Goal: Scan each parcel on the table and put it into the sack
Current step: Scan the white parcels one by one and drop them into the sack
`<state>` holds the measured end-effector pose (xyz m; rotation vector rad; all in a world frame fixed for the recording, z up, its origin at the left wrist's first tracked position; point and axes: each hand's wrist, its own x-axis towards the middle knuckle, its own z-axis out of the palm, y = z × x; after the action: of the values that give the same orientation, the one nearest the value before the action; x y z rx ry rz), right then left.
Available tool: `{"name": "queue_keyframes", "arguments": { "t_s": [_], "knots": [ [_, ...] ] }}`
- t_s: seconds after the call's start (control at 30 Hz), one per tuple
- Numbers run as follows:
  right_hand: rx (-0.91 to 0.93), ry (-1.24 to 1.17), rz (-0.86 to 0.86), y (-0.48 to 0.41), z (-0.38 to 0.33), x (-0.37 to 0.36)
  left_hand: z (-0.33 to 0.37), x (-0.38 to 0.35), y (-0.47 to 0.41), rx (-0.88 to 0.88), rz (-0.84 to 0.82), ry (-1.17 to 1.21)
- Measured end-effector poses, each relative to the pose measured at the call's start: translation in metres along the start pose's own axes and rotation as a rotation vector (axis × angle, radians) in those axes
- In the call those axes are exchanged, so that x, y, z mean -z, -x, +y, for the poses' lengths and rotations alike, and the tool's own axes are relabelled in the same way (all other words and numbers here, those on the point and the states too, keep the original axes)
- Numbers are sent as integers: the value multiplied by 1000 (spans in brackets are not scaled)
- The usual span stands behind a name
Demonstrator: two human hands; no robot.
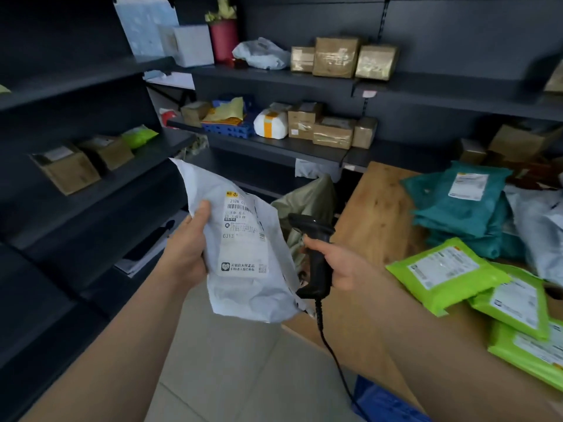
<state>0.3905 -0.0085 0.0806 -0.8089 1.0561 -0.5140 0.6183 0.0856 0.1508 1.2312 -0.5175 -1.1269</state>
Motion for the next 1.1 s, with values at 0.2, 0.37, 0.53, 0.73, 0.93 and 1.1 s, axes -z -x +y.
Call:
{"name": "queue_keyframes", "arguments": {
  "t_s": [0.2,0.37,0.53,0.73,0.93,1.1],
  "knots": [
    [-67,-81,-120,-75,-18,-39,34,34,-82,80,-26,87],
    [-104,-157,-229,-152,-34,-65,55,52,-169,112,-30,101],
    [-98,-191,-170,-220,-57,-91,74,79,-257,112,21,-7],
    [-89,-164,41,-287,-80,-100,65,108,-363,139,-19,-327],
    [-14,-79,403,-349,-87,-89,19,112,-490,206,-211,-671],
    [2,17,618,-391,-86,-80,-44,94,-561,283,-358,-859]
  ]
}}
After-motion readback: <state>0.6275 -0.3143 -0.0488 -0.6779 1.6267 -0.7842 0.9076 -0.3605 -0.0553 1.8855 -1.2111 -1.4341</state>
